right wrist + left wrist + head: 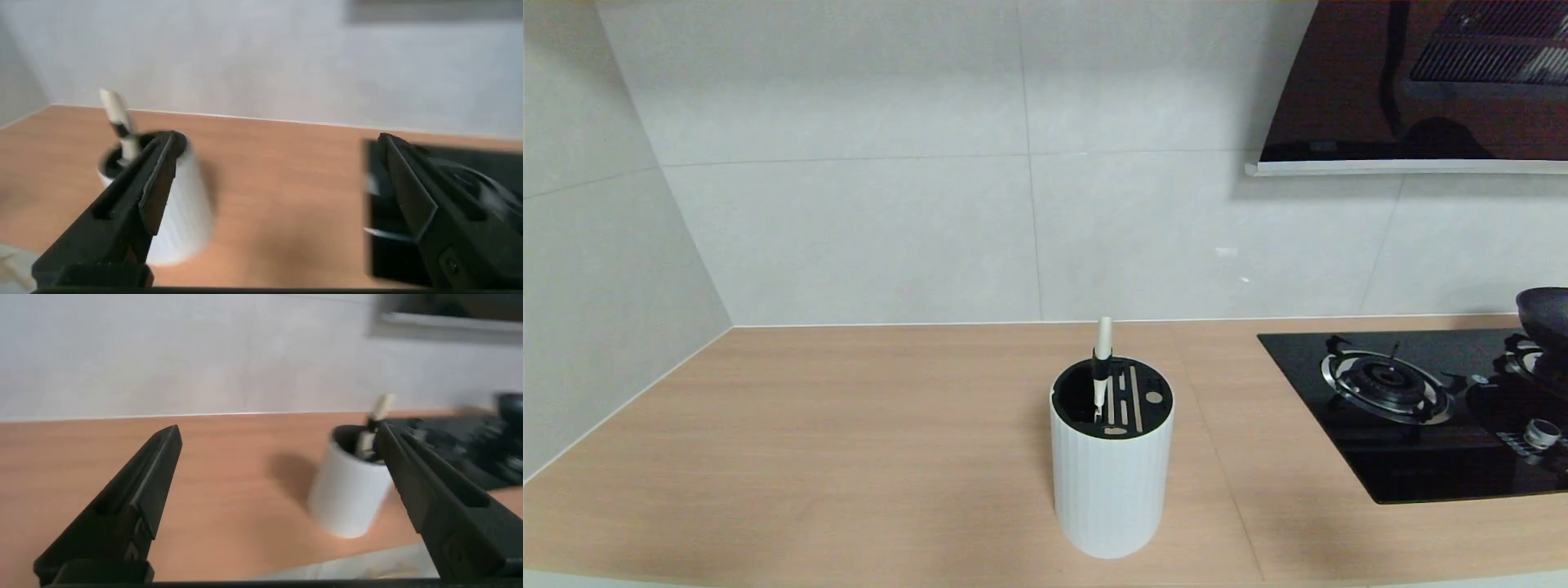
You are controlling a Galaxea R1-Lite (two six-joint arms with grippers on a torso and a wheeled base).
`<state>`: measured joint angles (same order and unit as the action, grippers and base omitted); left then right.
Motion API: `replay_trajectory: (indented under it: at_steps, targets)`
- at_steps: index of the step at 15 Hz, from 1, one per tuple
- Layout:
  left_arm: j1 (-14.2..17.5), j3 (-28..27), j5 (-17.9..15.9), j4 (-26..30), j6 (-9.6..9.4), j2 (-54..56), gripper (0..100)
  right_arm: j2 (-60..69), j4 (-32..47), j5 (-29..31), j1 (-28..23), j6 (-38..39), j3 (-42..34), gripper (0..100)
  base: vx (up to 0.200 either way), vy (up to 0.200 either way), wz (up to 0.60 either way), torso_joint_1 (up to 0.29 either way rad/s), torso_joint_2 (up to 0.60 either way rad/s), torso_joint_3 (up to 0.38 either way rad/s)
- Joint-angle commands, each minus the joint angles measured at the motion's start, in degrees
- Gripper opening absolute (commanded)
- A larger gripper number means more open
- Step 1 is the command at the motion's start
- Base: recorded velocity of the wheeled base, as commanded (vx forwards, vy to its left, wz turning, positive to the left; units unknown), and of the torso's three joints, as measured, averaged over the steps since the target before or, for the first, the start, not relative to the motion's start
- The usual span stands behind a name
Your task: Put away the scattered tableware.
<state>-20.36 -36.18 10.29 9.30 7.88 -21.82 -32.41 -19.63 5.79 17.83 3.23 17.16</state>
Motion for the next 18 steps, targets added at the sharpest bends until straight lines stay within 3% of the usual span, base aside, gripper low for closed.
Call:
replay_trajectory:
  at_steps: [1, 2, 3, 5, 8, 9, 10, 11, 14, 16, 18]
  targets:
    - [6.03, 0.23, -0.09, 3.88, -1.72, 12.07, 100, 18.35, 11.98, -0.08, -5.44, -0.33, 0.41, 100, 0.000, 0.000, 0.00, 0.000, 0.00, 0.000]
    - [6.65, 0.32, -0.09, 4.15, -2.87, 13.12, 100, 19.67, 13.21, -0.08, -6.06, -0.33, 0.50, 100, 0.000, 0.000, 0.00, 0.000, 0.00, 0.000]
    - [9.55, 0.76, 0.52, 5.02, -6.21, 16.37, 100, 24.42, 17.78, -0.17, -8.69, -2.09, 0.50, 100, 0.000, 0.000, 0.00, 0.000, 0.00, 0.000]
    - [12.45, 1.03, 4.39, 4.94, -6.47, 16.20, 100, 26.79, 19.45, 0.10, -11.77, -4.20, -0.55, 100, 0.000, 0.000, 0.00, 0.000, 0.00, 0.000]
    - [18.60, 3.13, 3.77, 5.11, -6.73, 18.39, 100, 31.36, 21.03, -2.10, -18.19, -4.46, -1.96, 100, 0.000, 0.000, 0.00, 0.000, 0.00, 0.000]
    - [19.66, 5.24, 2.19, 5.20, -8.05, 20.41, 100, 31.54, 21.03, -1.22, -18.19, -4.37, -3.01, 100, 0.000, 0.000, 0.00, 0.000, 0.00, 0.000]
    - [20.27, 7.97, 0.61, 5.11, -9.90, 21.82, 100, 31.54, 20.95, -0.25, -18.19, -4.29, -4.16, 100, 0.000, 0.000, 0.00, 0.000, 0.00, 0.000]
    - [20.27, 11.66, 0.52, 4.76, -10.51, 21.82, 100, 32.24, 20.86, -0.25, -18.10, -4.37, -6.09, 100, 0.000, 0.000, 0.00, 0.000, 0.00, 0.000]
    - [20.27, 21.86, 0.35, 1.33, -10.42, 21.82, 100, 32.33, 19.01, -0.60, -18.01, -4.29, -11.45, 100, 0.000, 0.000, 0.00, 0.000, 0.00, 0.000]
    - [20.27, 32.93, -1.06, -8.60, -10.60, 21.82, 100, 32.33, 13.74, -2.63, -18.01, -4.46, -17.16, 100, 0.000, 0.000, 0.00, 0.000, 0.00, 0.000]
    - [20.27, 36.18, -3.70, -11.59, -10.07, 21.82, 100, 32.33, 14.44, -4.91, -18.01, -4.29, -17.16, 100, 0.000, 0.000, 0.00, 0.000, 0.00, 0.000]
